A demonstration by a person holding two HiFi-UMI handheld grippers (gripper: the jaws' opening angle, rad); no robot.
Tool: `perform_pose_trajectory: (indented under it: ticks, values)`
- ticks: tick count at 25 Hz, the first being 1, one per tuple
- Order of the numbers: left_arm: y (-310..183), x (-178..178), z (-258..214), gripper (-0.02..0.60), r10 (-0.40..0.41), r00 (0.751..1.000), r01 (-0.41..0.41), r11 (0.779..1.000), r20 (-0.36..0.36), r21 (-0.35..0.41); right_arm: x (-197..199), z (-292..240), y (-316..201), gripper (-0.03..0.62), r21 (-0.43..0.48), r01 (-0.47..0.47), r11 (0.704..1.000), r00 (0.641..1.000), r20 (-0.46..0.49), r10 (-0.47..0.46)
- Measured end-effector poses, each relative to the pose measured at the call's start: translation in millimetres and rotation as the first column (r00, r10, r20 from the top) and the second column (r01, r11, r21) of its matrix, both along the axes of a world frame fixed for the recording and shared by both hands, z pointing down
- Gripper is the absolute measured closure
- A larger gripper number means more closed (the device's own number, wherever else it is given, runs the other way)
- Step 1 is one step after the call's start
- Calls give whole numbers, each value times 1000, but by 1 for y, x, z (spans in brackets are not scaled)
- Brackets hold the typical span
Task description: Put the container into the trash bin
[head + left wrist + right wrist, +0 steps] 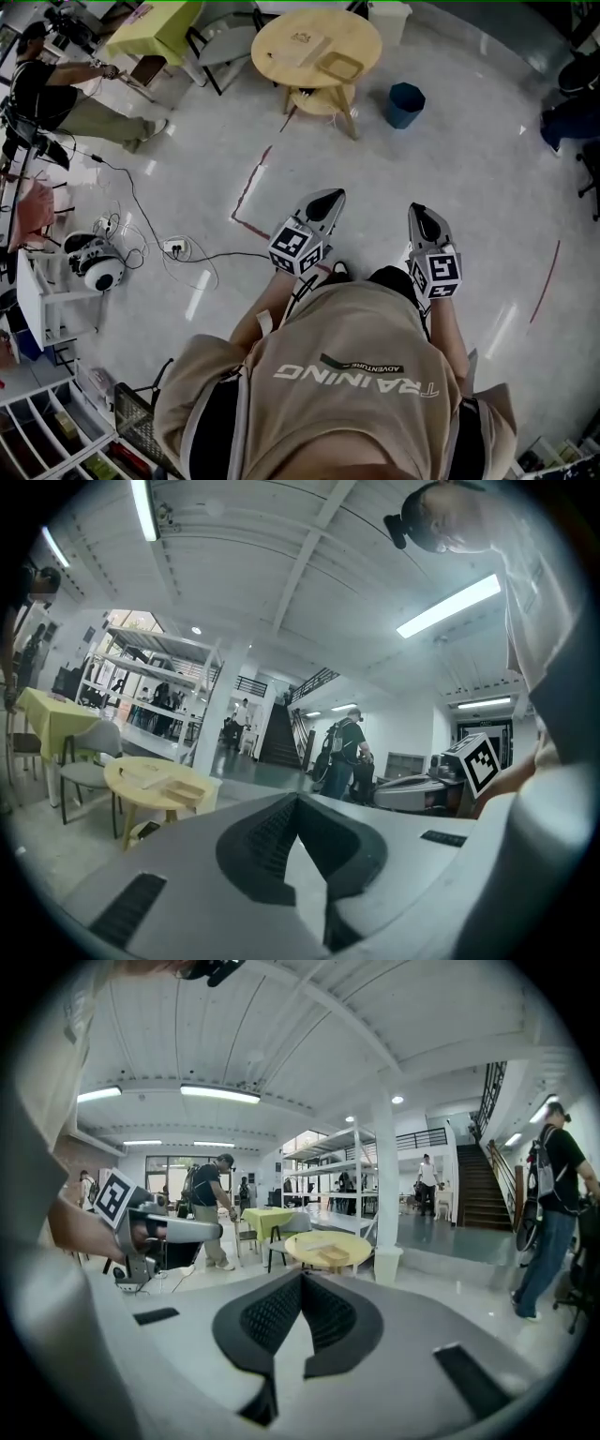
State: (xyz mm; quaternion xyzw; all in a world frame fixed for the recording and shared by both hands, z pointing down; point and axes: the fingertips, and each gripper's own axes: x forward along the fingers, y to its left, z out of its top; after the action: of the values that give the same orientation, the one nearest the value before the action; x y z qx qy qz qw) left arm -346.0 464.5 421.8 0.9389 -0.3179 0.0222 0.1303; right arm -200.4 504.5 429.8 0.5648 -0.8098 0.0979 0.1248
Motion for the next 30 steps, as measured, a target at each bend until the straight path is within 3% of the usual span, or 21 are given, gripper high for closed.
perform_pose_trajectory:
  ticks: [3,7,13,21,25,30]
  values:
    - [-19,-7,8,581,-5,1000,5,999,-13,-33,-7,4,-10,599,-21,5,1000,999,-43,-6]
    - [-37,2,27,581,18,1000,-17,996,7,-88,2,15,-27,599,-59,-16,998,1000,-20,14]
    - [-88,30,28,581,3,999,1,996,40,-84,31,33,-78,599,-78,6,997,1000,13,-5]
    - [-166,93,16,581,-9,997,14,998,75,-61,85,23,-172,599,-18,80,997,997,-13,-80]
    - [-193,134,11,581,-11,998,15,997,55,-80,115,23,-205,599,-32,120,992,993,-4,-120]
    - [-222,152,15,581,-78,995,84,991,61,-103,139,35,-241,599,-54,190,980,982,8,-190]
